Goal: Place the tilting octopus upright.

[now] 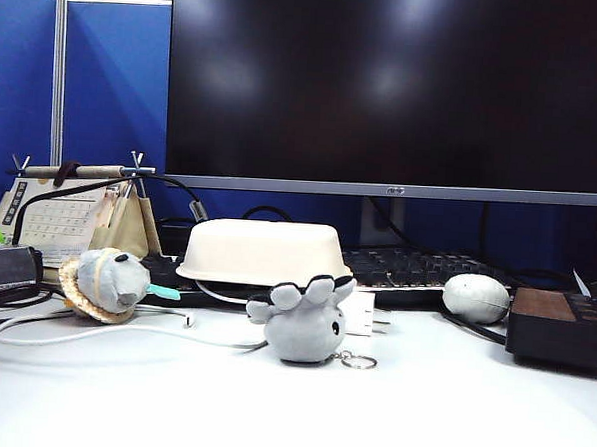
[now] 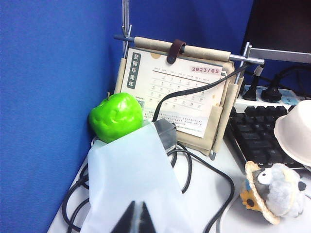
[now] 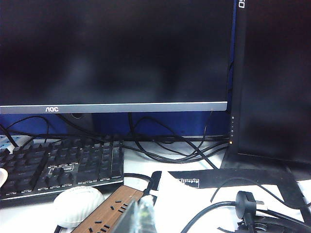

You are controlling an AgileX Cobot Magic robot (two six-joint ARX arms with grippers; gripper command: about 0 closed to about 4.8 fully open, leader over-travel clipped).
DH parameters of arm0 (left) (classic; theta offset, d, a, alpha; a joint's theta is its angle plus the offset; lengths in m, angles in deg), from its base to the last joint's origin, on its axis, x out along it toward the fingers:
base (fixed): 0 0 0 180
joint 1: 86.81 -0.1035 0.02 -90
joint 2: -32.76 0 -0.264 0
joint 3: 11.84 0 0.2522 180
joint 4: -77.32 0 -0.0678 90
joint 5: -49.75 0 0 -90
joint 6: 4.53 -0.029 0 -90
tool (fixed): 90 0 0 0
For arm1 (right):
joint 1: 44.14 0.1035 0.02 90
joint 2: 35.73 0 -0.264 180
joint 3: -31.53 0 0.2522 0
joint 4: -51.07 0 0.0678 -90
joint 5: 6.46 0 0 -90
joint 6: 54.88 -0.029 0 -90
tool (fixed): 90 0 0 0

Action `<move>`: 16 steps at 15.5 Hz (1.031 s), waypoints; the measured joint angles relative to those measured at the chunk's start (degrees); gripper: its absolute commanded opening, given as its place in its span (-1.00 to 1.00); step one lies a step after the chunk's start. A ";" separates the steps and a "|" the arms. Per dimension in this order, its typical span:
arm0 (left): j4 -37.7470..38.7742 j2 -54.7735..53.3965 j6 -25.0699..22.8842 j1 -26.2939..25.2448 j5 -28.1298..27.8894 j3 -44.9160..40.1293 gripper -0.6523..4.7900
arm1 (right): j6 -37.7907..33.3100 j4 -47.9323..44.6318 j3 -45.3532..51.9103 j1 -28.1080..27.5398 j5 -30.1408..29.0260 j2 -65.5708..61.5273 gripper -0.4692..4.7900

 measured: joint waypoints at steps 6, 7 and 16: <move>0.00 0.00 0.00 0.00 0.00 0.00 -0.78 | 0.00 0.00 0.00 0.00 0.00 0.00 -0.83; -0.02 0.00 0.00 0.00 0.00 0.00 -0.78 | -0.02 0.00 0.00 0.00 0.00 0.00 -0.83; -1.49 -0.02 14.14 -0.02 10.27 15.93 -0.78 | -10.60 8.11 -21.59 0.02 -4.98 -0.52 -0.83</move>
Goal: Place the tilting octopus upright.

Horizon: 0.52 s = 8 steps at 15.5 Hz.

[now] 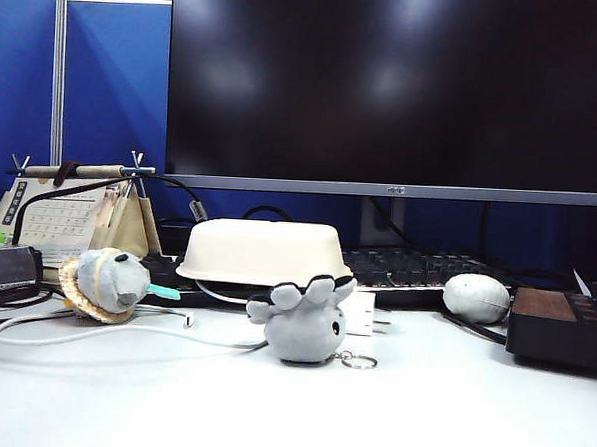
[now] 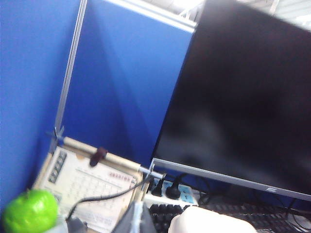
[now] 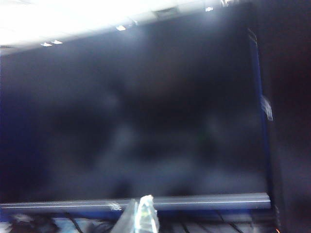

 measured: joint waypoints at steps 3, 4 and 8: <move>9.46 -3.91 -3.28 0.02 0.20 12.02 -0.78 | -0.17 17.94 -11.13 -0.02 -5.53 -3.80 -0.83; 13.70 -6.75 -4.79 0.02 0.94 15.54 -0.78 | -0.28 21.11 -13.66 0.00 -9.25 -5.44 -0.83; 24.55 -26.56 -7.96 0.02 18.23 27.41 -0.78 | -2.73 37.40 -21.53 0.00 -23.96 -16.39 -0.83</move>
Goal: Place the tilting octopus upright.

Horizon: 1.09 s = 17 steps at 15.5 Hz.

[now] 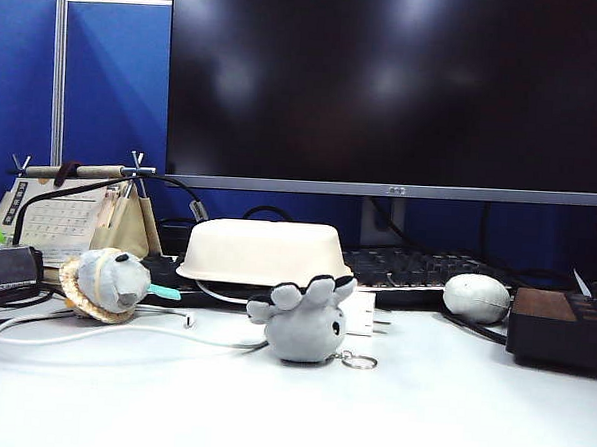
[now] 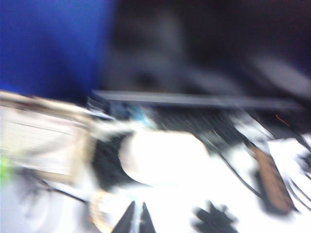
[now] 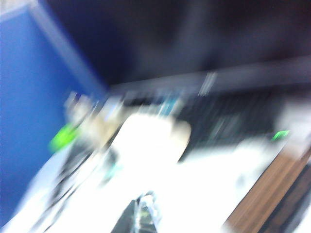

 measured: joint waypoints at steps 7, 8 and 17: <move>-0.83 -20.06 0.04 10.97 10.97 1.01 -0.78 | -1.38 10.88 -0.31 11.54 -10.08 -11.28 -0.83; -0.94 -21.59 0.02 13.55 10.99 1.01 -0.78 | -1.42 10.88 -0.31 14.25 -8.74 -12.09 -0.83; -7.80 -35.45 -2.58 28.70 -1.51 1.01 -0.78 | -1.64 7.82 2.86 29.81 15.02 -13.42 -0.83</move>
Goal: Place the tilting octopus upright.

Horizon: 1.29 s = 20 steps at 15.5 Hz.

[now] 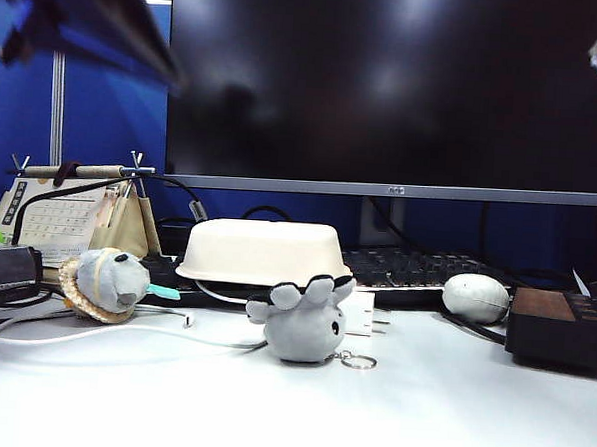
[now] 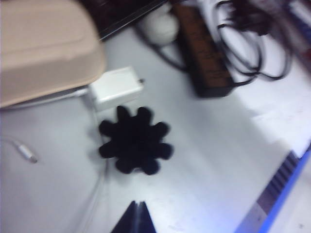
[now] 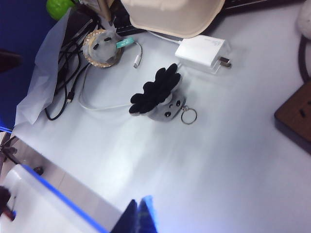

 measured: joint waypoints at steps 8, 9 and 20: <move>-6.97 -7.65 0.00 0.15 0.04 -0.02 -0.78 | 0.26 -20.09 11.80 1.62 0.00 -4.24 -0.82; -7.67 -7.72 0.00 0.15 0.04 -0.02 -0.78 | 0.26 -21.51 12.28 1.64 -0.04 -6.38 -0.83; -4.46 -9.22 0.68 0.15 0.04 -0.02 -0.78 | -0.44 -42.40 12.31 1.66 -15.15 -33.73 -0.83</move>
